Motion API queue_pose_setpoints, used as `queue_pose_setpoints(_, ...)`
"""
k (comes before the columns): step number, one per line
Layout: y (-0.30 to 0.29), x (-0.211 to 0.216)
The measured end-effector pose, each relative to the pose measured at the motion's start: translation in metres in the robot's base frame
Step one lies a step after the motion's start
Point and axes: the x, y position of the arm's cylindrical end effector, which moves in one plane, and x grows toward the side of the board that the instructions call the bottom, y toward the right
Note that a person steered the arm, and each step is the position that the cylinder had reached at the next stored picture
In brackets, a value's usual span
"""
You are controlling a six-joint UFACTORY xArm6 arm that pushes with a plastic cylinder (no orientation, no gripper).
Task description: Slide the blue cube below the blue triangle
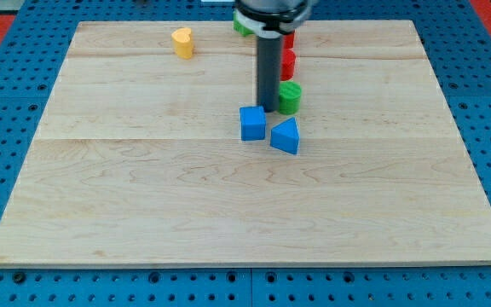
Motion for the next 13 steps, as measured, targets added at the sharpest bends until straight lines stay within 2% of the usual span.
queue_pose_setpoints(1, -0.009, 0.030)
queue_pose_setpoints(2, -0.042, 0.036)
queue_pose_setpoints(3, -0.046, 0.035)
queue_pose_setpoints(4, -0.046, 0.005)
queue_pose_setpoints(5, -0.078, 0.006)
queue_pose_setpoints(8, -0.086, 0.073)
queue_pose_setpoints(9, -0.105, 0.071)
queue_pose_setpoints(11, -0.135, 0.123)
queue_pose_setpoints(12, -0.097, 0.119)
queue_pose_setpoints(13, -0.094, 0.098)
